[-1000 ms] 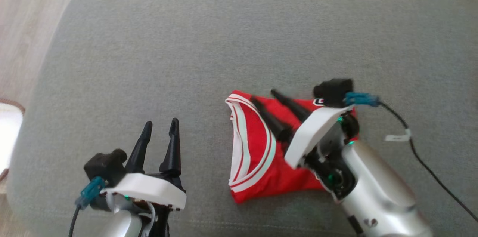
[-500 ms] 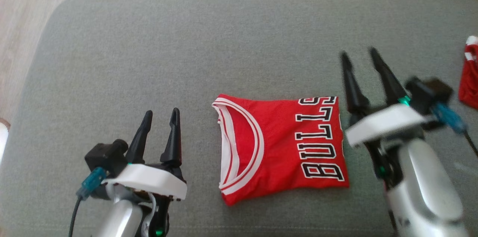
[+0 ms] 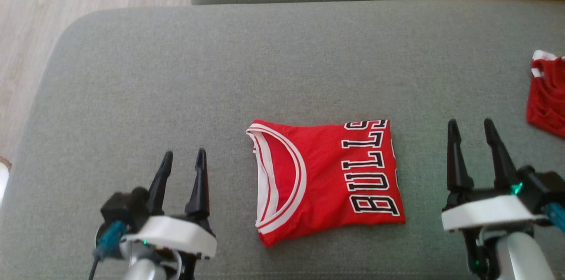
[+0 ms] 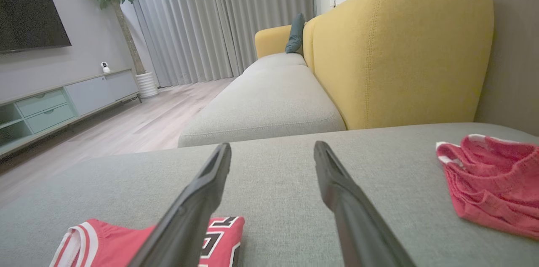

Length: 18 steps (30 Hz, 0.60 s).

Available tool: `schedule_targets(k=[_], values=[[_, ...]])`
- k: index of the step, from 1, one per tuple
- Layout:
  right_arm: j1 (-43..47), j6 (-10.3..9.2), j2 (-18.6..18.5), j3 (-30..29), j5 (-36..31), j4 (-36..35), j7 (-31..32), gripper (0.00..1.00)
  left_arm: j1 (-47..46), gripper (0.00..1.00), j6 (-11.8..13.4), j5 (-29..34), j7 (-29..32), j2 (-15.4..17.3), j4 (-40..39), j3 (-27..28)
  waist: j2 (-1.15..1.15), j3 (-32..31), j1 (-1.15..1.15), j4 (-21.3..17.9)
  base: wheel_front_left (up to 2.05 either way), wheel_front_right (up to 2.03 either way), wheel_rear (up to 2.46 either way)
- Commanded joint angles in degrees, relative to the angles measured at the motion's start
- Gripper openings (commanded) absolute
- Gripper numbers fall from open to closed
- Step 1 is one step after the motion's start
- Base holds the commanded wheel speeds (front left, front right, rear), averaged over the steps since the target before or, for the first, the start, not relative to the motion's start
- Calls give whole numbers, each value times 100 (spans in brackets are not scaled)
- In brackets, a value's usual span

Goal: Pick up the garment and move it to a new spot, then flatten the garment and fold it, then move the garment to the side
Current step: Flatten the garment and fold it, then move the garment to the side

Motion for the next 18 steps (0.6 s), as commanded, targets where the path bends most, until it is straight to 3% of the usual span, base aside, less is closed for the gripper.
schedule_targets(k=[1,18], values=[[-85,37,-14,107,-42,-223,-56,100,-142,100,36,49,-70,16,-219,268,0,-35,0,0,0,0,0],[262,37,-14,108,85,-89,29,100,139,100,-118,302,-71,-126,-74,378,0,-335,0,79,0,0,0]])
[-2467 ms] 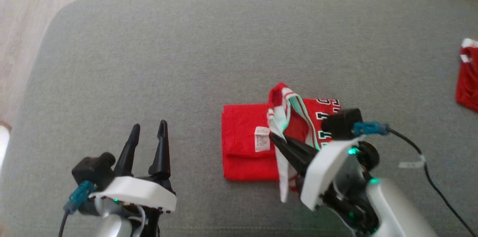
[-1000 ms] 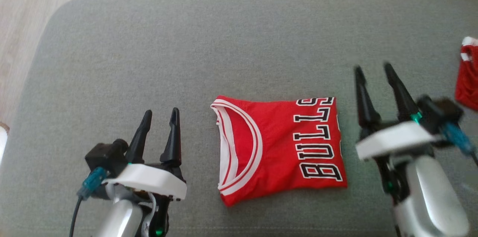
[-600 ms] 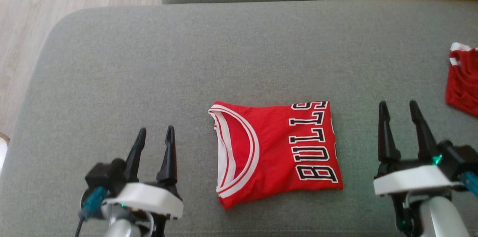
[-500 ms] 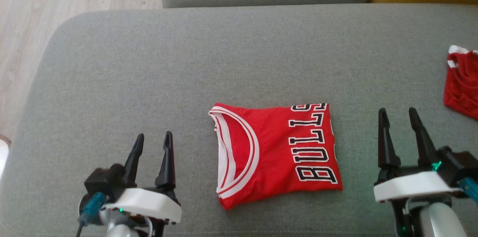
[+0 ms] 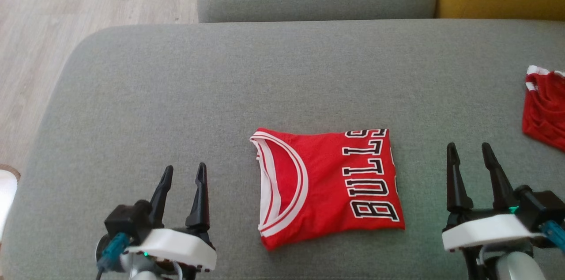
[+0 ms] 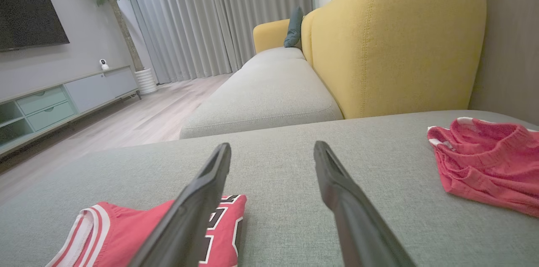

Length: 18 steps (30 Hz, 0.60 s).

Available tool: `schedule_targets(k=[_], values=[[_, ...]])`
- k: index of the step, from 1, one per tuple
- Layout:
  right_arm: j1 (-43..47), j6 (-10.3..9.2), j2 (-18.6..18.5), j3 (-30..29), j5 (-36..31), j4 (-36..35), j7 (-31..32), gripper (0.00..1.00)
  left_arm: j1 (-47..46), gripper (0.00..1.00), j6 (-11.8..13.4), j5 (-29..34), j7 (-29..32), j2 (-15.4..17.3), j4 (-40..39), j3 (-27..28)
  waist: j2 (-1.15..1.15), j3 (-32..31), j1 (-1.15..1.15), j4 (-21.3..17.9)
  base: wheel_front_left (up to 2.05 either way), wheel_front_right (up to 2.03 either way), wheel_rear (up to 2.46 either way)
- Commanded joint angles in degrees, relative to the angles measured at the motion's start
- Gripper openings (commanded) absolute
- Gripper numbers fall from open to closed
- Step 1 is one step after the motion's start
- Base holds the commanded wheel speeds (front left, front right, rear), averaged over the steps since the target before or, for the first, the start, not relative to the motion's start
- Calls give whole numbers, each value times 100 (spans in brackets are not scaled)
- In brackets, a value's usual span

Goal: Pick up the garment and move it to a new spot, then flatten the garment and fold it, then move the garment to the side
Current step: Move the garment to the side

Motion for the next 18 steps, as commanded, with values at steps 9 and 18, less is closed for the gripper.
schedule_targets(k=[9,18], values=[[-123,37,-25,157,10,-172,55,100,-105,100,-57,83,-70,-71,-139,283,0,-12,0,6,0,0,0],[-127,37,-25,121,-88,-151,167,100,-85,100,-77,110,-70,-96,-93,296,0,-16,0,21,0,0,0]])
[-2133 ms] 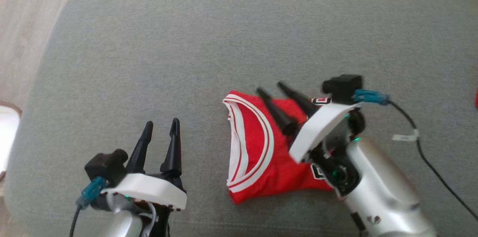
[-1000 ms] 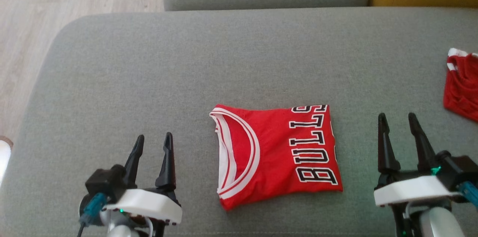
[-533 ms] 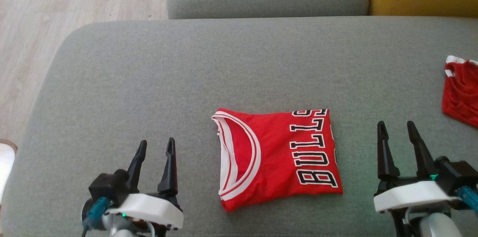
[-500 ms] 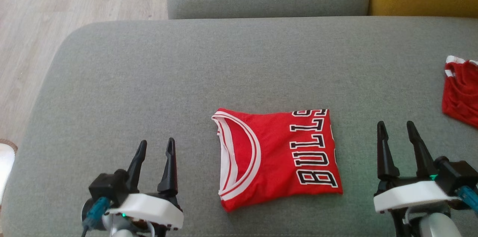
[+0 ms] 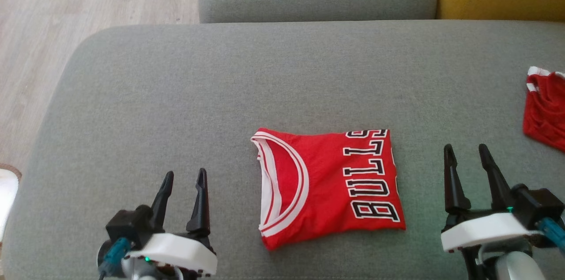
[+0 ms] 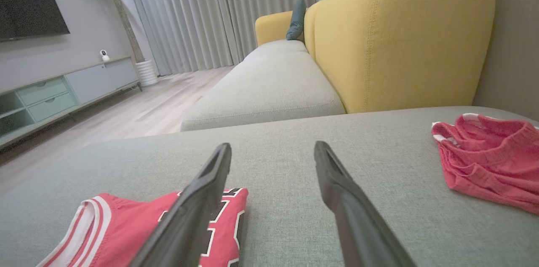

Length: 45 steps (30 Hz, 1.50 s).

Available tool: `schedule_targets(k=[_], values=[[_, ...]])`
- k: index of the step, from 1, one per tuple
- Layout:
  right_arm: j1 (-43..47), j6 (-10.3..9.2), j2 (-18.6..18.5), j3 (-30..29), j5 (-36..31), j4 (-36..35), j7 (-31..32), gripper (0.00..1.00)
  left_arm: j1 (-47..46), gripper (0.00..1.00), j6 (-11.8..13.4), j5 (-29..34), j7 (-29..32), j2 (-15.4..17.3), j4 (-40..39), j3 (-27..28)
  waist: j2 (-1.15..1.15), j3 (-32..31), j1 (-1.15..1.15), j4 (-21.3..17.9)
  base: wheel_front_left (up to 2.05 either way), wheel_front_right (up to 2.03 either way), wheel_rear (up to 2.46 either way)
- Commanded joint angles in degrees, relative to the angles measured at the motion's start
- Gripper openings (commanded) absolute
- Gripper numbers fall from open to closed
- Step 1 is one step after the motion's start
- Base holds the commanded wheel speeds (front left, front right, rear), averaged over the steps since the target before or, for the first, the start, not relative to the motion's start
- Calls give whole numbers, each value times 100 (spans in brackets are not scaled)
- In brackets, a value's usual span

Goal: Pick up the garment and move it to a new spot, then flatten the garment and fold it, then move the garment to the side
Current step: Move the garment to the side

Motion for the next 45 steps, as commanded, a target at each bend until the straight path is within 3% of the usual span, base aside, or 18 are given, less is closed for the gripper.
schedule_targets(k=[1,7,18,27,28,29,30,31,32,45], values=[[-135,37,-27,101,-62,-165,50,100,-187,100,-22,53,-70,-4,-145,217,0,2,0,7,0,0,0],[-294,37,-27,84,-230,-55,674,100,-221,100,-33,63,-70,-29,-122,207,0,49,0,58,0,0,0],[-871,37,-46,385,289,573,2532,100,-416,100,-96,96,-70,-153,-87,213,0,405,0,367,0,0,0],[-1294,37,-506,648,925,1009,3507,100,-521,100,-173,170,-70,-265,-61,339,0,685,0,587,0,0,0],[-1327,37,-527,684,991,1039,3571,95,-527,100,-182,180,-70,-276,-61,352,0,705,0,591,0,0,0],[-1360,37,-548,730,1054,1067,3642,64,-534,100,-191,189,-70,-286,-62,367,0,726,0,591,0,0,0],[-1388,37,-555,783,1139,1090,3717,44,-540,100,-199,200,-70,-295,-62,383,0,743,0,585,0,0,0],[-1417,37,-562,823,1221,1100,3770,32,-543,100,-203,210,-70,-303,-63,400,0,765,0,571,0,0,0],[-1449,37,-578,861,1271,1102,3800,3,-547,100,-208,224,-70,-311,-62,413,0,785,0,551,0,0,0],[-1893,37,-1082,616,1129,552,3486,0,-729,100,-329,445,-70,-338,-126,439,0,1110,0,-318,0,0,0]])
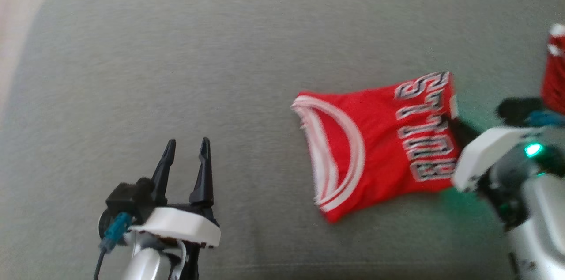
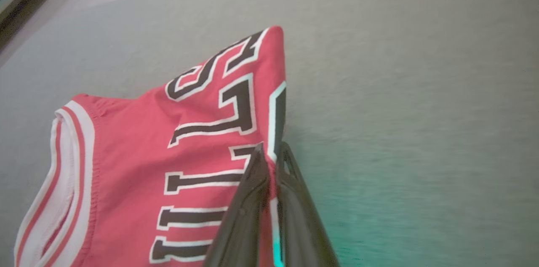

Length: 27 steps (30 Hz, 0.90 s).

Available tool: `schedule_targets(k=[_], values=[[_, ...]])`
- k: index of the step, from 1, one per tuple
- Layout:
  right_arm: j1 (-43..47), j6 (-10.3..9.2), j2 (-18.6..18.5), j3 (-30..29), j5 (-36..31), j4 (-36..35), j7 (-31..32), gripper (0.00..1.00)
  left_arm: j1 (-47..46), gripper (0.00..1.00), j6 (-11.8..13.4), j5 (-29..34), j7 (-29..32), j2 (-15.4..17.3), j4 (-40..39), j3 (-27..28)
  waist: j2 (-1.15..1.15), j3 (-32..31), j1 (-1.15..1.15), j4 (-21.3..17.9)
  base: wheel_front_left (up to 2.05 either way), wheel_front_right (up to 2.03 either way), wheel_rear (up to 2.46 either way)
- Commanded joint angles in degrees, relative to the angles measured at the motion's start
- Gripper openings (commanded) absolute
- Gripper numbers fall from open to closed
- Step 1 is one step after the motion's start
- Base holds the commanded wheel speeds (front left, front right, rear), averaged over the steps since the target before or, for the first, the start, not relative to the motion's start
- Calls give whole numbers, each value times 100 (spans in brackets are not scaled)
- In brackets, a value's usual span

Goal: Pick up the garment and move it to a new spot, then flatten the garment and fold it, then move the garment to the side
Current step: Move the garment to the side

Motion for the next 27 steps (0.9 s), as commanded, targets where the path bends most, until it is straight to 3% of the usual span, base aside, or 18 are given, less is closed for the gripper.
schedule_targets(k=[1,7,14,19,27], values=[[-232,37,-203,-23,-65,-333,5,0,-267,100,-27,74,-70,-21,-221,161,0,176,0,-373,0,0,0],[-395,37,-487,-367,-212,-896,222,0,-510,100,-82,169,-64,4,-259,65,0,553,0,-1186,0,0,0],[-529,37,-355,-510,-299,-1177,238,0,-816,100,-109,261,26,74,-315,-13,0,906,0,-1848,0,0,0],[-508,37,-213,-562,-327,-1137,124,0,-906,100,-117,276,65,91,-328,-65,0,936,0,-1895,0,0,0],[-805,37,-170,-731,-446,-983,-18,0,-874,100,-40,227,53,136,-390,6,0,834,0,-1627,0,0,0]])
